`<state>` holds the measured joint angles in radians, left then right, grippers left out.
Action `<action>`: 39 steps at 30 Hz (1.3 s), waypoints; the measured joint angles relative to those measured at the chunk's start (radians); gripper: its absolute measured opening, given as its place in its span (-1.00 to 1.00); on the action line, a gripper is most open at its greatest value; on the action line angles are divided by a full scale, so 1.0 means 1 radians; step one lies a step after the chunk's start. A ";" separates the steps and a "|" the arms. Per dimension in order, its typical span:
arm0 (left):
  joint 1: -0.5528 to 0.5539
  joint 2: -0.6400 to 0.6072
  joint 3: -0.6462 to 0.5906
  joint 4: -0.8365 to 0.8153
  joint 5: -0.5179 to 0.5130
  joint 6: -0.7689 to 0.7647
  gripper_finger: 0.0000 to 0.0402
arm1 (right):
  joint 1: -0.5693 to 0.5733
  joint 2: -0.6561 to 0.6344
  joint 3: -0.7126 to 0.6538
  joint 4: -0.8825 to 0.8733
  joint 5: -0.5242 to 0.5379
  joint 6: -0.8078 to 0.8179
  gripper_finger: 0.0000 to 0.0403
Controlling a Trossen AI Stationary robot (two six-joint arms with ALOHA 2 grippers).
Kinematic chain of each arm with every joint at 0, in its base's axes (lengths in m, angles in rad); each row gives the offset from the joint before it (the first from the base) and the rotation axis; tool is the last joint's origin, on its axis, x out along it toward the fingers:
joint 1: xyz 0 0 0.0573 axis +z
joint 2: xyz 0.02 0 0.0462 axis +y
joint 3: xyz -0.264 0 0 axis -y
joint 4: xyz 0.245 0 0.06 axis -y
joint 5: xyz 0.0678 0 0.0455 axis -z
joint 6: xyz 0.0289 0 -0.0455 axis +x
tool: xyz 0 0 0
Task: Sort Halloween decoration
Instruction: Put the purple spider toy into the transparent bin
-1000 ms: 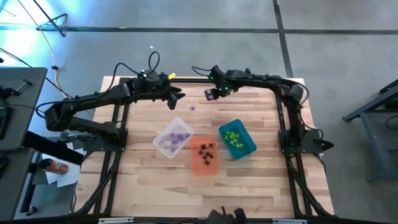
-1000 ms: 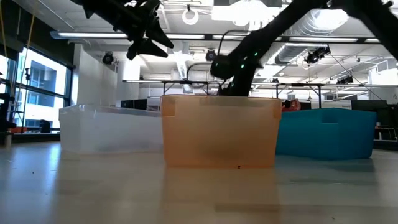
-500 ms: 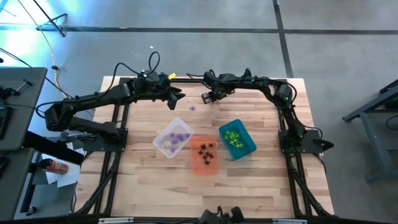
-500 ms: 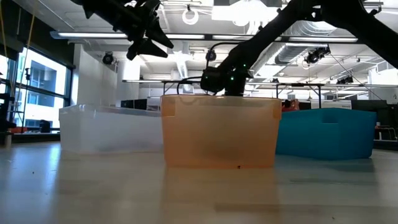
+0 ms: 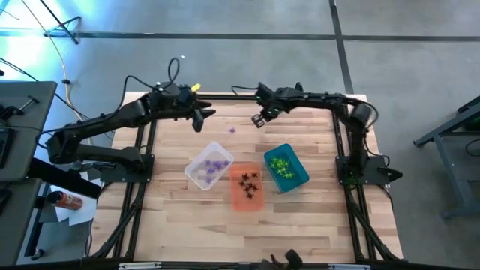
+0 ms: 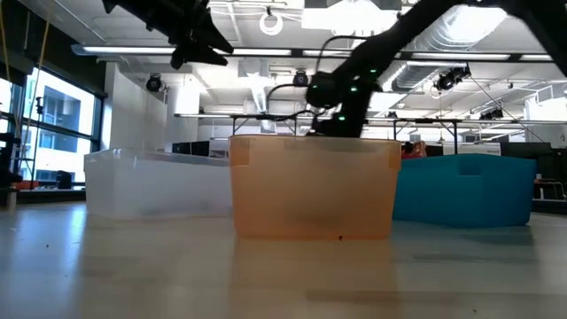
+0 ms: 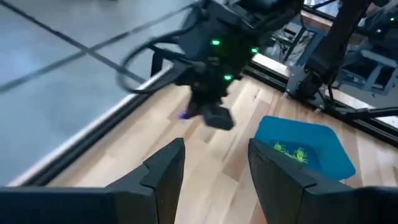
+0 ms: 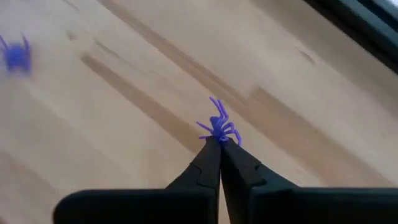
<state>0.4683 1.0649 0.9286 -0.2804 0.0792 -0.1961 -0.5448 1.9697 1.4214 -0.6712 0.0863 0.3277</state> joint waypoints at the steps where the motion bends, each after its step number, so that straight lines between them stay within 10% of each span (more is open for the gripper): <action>1: 0.004 -0.008 0.000 0.000 0.000 0.012 -0.17 | -0.005 -0.039 -0.058 0.036 -0.015 -0.003 -1.00; 12: 0.003 0.032 0.000 0.183 0.032 0.067 -0.17 | 0.044 -0.659 -0.759 0.766 -0.383 0.140 -1.00; 19: -0.019 0.117 0.000 0.352 0.260 -0.012 -0.17 | 0.196 -0.842 -0.897 1.316 -0.410 0.087 -1.00; 27: -0.125 0.219 0.000 0.453 0.357 -0.037 -0.17 | 0.310 -0.814 -0.735 1.165 -0.376 -0.196 -1.00; 39: -0.170 0.213 0.000 0.485 0.357 -0.038 -0.17 | 0.309 -0.791 -0.683 1.114 -0.375 -0.197 -1.00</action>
<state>0.2981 1.2778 0.9283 0.2050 0.4358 -0.2344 -0.2354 1.1786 0.7383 0.4427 -0.2891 0.1310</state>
